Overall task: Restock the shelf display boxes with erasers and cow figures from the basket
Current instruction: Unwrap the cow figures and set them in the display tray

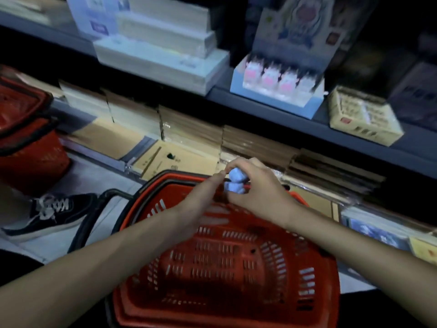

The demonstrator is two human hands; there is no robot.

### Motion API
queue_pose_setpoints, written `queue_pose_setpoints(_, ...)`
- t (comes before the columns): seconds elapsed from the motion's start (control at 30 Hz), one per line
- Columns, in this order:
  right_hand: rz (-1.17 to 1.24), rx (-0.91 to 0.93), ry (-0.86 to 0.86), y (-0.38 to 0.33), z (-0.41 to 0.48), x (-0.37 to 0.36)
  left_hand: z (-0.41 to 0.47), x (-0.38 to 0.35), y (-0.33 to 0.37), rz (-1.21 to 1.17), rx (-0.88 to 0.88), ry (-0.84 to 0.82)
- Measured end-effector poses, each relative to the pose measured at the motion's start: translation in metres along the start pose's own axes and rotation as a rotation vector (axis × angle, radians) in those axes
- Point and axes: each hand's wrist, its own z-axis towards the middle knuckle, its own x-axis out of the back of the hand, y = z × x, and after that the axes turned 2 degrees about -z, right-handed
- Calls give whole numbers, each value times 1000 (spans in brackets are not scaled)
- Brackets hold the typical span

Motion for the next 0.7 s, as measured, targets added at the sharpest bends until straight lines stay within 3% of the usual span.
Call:
queue_pose_setpoints(0.13,25,6,122,-22,1,25,-18,-26,31,-410,12,-157)
queue_pose_setpoints(0.3,43,52,234,-31,3,41,-17,-43,60,-593,-69,-232)
queue_pose_setpoints(0.47,229,-38,362,-38,4,79,-3,-50,79,-561,-188,-311)
queue_pose_setpoints(0.6,517,-51,417,-39,8,104,-3,-55,94,-361,-306,-204)
queue_pose_setpoints(0.7,578,-59,409,-37,11,115,-3,-61,105,-300,-354,-170)
